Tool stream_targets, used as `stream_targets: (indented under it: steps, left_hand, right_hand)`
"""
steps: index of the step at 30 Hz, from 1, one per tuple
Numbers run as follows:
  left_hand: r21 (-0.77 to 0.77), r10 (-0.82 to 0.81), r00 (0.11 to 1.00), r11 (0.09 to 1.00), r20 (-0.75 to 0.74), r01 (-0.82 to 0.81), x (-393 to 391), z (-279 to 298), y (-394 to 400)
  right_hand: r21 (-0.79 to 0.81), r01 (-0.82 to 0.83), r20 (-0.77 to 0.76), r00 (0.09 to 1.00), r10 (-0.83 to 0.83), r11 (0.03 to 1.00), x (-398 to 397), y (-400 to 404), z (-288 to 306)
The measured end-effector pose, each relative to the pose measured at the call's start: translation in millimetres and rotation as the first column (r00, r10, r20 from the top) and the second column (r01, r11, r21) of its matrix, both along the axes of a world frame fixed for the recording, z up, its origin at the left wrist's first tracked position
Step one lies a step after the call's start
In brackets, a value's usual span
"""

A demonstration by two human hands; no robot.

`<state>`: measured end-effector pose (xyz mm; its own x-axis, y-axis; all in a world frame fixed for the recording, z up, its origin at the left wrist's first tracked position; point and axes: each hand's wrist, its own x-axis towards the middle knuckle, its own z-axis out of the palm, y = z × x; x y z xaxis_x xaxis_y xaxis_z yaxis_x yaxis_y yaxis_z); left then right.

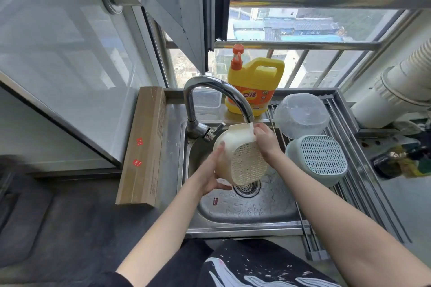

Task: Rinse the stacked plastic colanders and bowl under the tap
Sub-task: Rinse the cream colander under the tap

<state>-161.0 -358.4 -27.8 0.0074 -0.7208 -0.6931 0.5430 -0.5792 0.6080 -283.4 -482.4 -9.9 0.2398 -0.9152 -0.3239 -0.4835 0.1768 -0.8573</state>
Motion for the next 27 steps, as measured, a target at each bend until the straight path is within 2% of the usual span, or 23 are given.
stream_targets:
  steps: [3, 5, 8, 12, 15, 17, 19, 21, 24, 27]
  left_hand:
    - [0.062, 0.209, 0.970, 0.977, -0.122, -0.202, 4, -4, -8]
    - [0.119, 0.293, 0.937, 0.954, -0.191, -0.275, 5, -10, -8]
    - [0.129, 0.298, 0.914, 0.954, -0.274, -0.272, -2, -14, 0]
    - [0.134, 0.265, 0.900, 0.963, -0.346, -0.232, -10, -24, 9]
    - [0.145, 0.242, 0.894, 0.969, -0.377, -0.201, -12, -25, 9]
    - [0.151, 0.283, 0.913, 0.957, -0.294, -0.248, -10, -22, 8]
    - [0.115, 0.283, 0.949, 0.957, -0.142, -0.268, -1, -23, 7]
    - [0.045, 0.212, 0.977, 0.976, 0.001, -0.212, 9, -22, 7]
    - [-0.017, 0.089, 0.994, 0.996, 0.062, -0.088, 10, -10, 2]
    - [-0.043, 0.053, 0.962, 0.998, 0.268, -0.043, 2, -6, -7]
  right_hand:
    - [0.142, 0.158, 0.253, 0.949, -0.190, 0.977, 0, -1, 4]
    - [0.218, 0.199, 0.310, 0.914, -0.261, 0.955, -2, -1, -2]
    - [0.170, 0.050, 0.138, 0.988, -0.074, 0.984, -4, 3, -9]
    - [0.225, -0.069, 0.109, 0.993, 0.045, 0.972, -15, 1, -18]
    - [0.207, -0.126, 0.041, 0.992, 0.120, 0.970, -18, -1, -16]
    - [0.179, -0.150, 0.015, 0.989, 0.149, 0.972, -14, 0, -7]
    - [0.146, -0.144, -0.021, 0.989, 0.149, 0.979, -14, -2, -7]
    - [0.128, -0.166, -0.066, 0.982, 0.176, 0.978, -12, -4, -9]
    - [0.102, -0.292, -0.166, 0.937, 0.306, 0.951, -4, 0, -3]
    - [0.064, -0.323, -0.254, 0.910, 0.328, 0.944, 4, -2, -2]
